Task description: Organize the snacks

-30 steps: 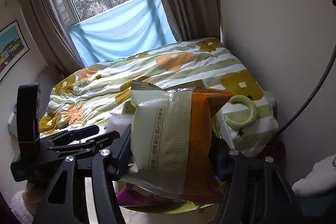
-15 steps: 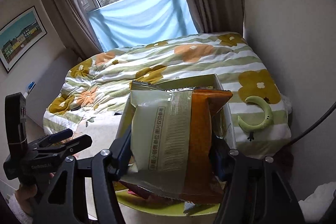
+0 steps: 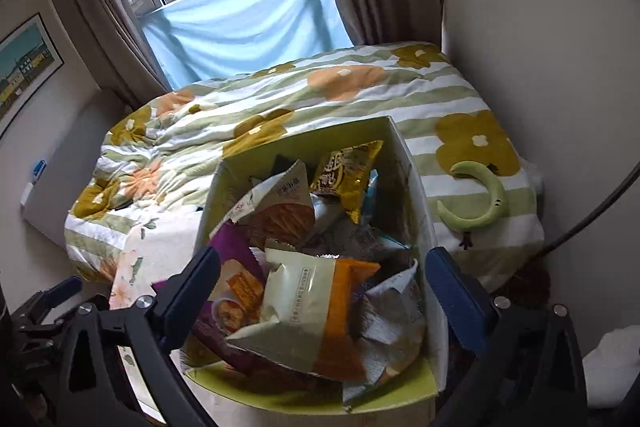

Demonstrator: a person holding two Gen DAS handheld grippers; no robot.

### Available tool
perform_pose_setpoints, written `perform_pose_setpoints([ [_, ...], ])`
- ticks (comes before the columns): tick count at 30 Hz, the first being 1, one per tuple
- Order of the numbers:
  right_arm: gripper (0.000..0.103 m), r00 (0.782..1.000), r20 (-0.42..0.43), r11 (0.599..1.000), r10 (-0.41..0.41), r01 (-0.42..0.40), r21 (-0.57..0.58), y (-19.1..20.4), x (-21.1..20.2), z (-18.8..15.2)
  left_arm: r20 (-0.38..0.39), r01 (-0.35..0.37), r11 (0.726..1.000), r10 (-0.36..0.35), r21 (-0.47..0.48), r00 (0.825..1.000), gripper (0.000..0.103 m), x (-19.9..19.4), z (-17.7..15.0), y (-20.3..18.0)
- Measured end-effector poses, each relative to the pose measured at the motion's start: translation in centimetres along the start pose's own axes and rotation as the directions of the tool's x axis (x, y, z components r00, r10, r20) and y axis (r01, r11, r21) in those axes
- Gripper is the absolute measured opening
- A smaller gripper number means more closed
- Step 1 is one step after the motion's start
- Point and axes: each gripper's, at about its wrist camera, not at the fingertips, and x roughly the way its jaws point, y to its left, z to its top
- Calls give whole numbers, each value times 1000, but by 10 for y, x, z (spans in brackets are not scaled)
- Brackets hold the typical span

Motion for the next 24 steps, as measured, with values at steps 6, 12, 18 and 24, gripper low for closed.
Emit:
perform_pose_setpoints([
  [6,102,999,2,999,-35,35,13,7,-17,-21,19,18,1000,-18,20,1000,103,-21,-15,12],
  [12,102,997,64,999,-42,42,14,32,-57,-36,99,12,999,-16,41,995,103,-71,-30,29],
  [18,102,989,148,999,-28,34,-38,80,-112,-59,225,-17,998,5,54,974,103,-144,-53,55],
  [24,102,972,230,989,-52,83,-124,133,-155,-97,338,-95,993,67,67,939,103,-203,-84,73],
])
